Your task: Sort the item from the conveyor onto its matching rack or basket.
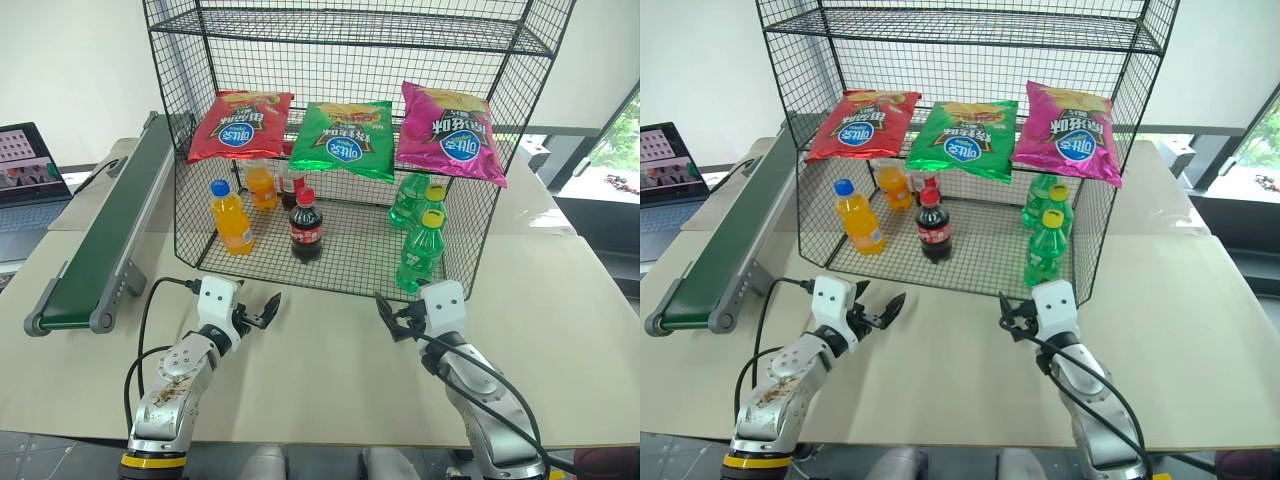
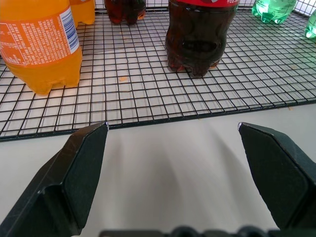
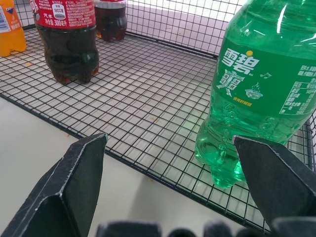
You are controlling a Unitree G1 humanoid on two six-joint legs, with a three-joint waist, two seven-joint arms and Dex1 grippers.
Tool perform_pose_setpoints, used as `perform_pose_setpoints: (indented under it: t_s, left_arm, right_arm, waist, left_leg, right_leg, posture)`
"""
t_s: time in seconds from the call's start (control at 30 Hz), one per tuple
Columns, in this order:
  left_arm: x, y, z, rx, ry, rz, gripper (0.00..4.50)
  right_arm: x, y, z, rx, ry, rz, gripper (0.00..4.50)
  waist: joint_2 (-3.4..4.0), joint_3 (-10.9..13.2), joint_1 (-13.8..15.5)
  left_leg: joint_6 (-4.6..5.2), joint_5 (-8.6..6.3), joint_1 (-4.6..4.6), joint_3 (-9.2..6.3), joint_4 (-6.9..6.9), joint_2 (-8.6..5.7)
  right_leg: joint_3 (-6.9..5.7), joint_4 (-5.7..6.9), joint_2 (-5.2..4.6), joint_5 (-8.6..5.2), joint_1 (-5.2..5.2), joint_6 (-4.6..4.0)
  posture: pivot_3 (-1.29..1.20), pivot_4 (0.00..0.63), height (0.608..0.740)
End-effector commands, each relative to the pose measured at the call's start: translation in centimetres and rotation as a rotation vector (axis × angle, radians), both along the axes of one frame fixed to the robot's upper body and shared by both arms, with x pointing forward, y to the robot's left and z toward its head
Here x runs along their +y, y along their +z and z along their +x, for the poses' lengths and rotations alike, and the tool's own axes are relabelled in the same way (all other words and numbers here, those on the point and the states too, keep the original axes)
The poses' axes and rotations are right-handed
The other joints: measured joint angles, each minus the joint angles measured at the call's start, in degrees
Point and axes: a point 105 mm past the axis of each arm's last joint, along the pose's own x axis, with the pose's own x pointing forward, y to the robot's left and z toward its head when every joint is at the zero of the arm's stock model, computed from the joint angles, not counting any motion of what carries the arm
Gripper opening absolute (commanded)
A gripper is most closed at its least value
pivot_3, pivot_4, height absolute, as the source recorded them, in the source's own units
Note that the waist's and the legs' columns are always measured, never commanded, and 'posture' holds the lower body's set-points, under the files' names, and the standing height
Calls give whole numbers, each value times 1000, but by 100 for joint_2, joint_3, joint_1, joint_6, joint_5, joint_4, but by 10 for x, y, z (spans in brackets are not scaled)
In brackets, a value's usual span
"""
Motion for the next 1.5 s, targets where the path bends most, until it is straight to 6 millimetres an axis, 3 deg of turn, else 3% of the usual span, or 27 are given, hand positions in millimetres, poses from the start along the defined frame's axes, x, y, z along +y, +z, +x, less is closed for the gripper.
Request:
perform_pose_setpoints:
  t_s: [0.03, 1.5]
  left_arm:
    - [4, 11, 2, -48, 19, 23, 4487]
    - [6, 18, 2, -87, 59, 26, 4487]
  right_arm:
    - [0, 18, -1, -82, 7, -1, 4500]
    - [3, 20, -2, -86, 11, 6, 4500]
  waist:
    - [0, 0, 0]
    - [1, -1, 0]
  left_leg:
    - [0, 0, 0, 0, 0, 0]
    - [0, 0, 0, 0, 0, 0]
  right_leg:
    - [0, 0, 0, 1, 0, -2]
    - [0, 0, 0, 5, 0, -9]
  posture:
    - [0, 150, 738]
    - [0, 150, 738]
